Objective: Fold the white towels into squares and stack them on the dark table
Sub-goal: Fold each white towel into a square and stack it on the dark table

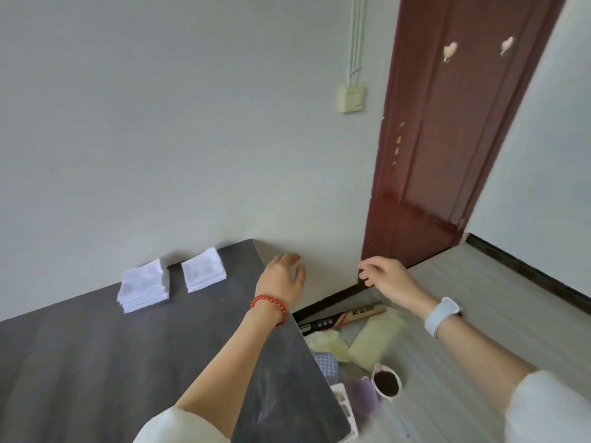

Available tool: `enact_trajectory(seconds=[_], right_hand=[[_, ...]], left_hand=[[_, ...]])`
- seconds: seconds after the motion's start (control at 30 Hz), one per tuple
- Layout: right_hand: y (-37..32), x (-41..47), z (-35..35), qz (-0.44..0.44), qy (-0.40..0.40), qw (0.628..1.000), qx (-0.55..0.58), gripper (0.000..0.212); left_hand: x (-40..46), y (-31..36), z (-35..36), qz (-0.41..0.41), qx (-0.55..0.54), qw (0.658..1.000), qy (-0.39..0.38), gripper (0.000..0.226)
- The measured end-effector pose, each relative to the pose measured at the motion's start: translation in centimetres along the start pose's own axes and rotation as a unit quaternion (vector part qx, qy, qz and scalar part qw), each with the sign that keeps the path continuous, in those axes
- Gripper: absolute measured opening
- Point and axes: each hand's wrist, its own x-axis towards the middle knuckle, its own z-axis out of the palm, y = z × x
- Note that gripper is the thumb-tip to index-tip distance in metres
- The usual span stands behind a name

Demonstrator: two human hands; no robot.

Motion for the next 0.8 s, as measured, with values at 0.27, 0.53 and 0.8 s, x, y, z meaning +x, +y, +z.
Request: enact_trajectory(seconds=[0.27,0.53,0.8], right_hand=[[15.8,-14.0,-24.2,0.09,0.195,0.977,-0.019,0.021],[33.5,-34.8,-48.5,0.254,0.367,0.895,-0.027,0.019],[46.2,-45.5,-64.3,0.352,0.452,0.819,-0.013,0.024]], left_hand=[[-2.8,25.7,19.2,0.194,-0.02,0.972,-0.133,0.032],[-15.9,55.0,42.4,0.346,-0.076,0.88,-0.316,0.031],[-22.1,74.0,58.1,0.436,-0.071,0.799,-0.408,0.031]])
